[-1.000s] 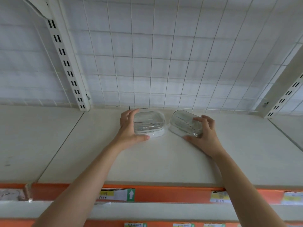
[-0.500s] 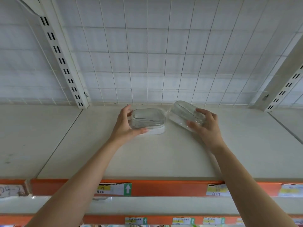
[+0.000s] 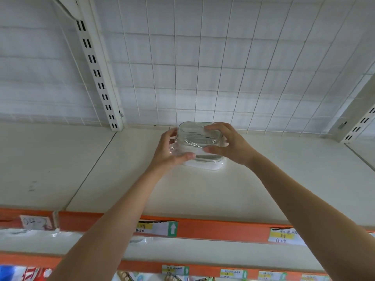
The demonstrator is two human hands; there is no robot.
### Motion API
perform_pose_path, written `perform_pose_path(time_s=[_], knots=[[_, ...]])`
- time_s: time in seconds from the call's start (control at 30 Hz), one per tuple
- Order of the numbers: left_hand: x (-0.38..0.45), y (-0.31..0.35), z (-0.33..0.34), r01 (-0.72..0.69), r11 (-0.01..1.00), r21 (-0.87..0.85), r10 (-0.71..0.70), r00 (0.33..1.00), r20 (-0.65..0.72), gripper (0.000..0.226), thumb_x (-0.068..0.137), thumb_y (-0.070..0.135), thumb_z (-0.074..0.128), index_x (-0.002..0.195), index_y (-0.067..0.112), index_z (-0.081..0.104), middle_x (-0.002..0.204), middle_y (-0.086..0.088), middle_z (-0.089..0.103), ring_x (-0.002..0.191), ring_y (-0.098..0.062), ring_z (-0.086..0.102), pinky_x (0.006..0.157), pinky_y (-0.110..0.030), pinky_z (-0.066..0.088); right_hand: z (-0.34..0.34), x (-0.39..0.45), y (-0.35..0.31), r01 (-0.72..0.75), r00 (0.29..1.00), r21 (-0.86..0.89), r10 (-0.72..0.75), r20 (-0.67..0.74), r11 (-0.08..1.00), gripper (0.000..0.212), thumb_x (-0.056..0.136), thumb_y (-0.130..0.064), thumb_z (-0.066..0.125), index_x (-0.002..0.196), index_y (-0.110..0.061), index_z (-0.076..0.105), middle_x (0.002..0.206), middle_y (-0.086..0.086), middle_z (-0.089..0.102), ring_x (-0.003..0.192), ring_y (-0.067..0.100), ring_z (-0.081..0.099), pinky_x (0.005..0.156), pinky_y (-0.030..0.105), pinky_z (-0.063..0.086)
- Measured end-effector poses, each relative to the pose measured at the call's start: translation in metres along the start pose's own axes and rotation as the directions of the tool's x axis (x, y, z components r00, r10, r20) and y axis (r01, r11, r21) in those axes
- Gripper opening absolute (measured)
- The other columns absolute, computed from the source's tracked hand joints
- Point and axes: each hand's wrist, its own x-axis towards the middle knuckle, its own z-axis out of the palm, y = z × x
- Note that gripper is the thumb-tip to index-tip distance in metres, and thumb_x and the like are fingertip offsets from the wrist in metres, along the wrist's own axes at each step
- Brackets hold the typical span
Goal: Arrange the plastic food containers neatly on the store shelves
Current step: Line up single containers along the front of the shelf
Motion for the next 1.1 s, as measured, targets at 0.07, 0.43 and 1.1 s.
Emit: perform_pose_path(time_s=[0.07, 0.43, 1.1], knots=[[0.001, 0.001, -0.001, -0.001, 1.000, 0.007, 0.001, 1.000, 0.002, 0.087, 0.052, 0.030, 0.083, 0.130, 0.016, 0.048, 0.129, 0.001, 0.055, 0.117, -0.009, 0.053, 0.090, -0.011, 0.042, 0.001, -0.003, 0.001, 0.008, 0.999, -0.025, -0.009, -0.043, 1.000, 0.060, 0.071, -0.028, 0.081, 0.124, -0.028, 0.053, 0.132, 0.001, 0.044, 0.118, 0.004, 0.039, 0.095, 0.009, 0.032], [0.005, 0.002, 0.013, -0.026, 0.986, 0.163, 0.023, 1.000, 0.018, 0.044, 0.061, 0.021, 0.089, 0.099, 0.025, 0.067, 0.092, 0.010, 0.071, 0.090, -0.013, 0.067, 0.080, -0.021, 0.049, -0.006, -0.026, 0.018, -0.078, 0.993, -0.197, 0.058, -0.105, 0.977, 0.084, 0.067, -0.027, 0.084, 0.136, -0.036, 0.037, 0.132, -0.002, 0.035, 0.103, 0.011, 0.044, 0.090, 0.022, 0.036], [0.014, 0.044, 0.120, -0.031, 0.944, 0.329, -0.010, 0.992, 0.123, 0.058, 0.079, 0.026, 0.076, 0.131, 0.012, 0.053, 0.106, 0.008, 0.063, 0.098, -0.014, 0.060, 0.075, -0.009, 0.041, -0.092, -0.047, 0.070, -0.229, 0.972, -0.189, 0.215, -0.093, 0.955, 0.079, 0.072, -0.015, 0.079, 0.135, -0.032, 0.035, 0.130, 0.007, 0.043, 0.102, 0.017, 0.046, 0.088, 0.021, 0.033]])
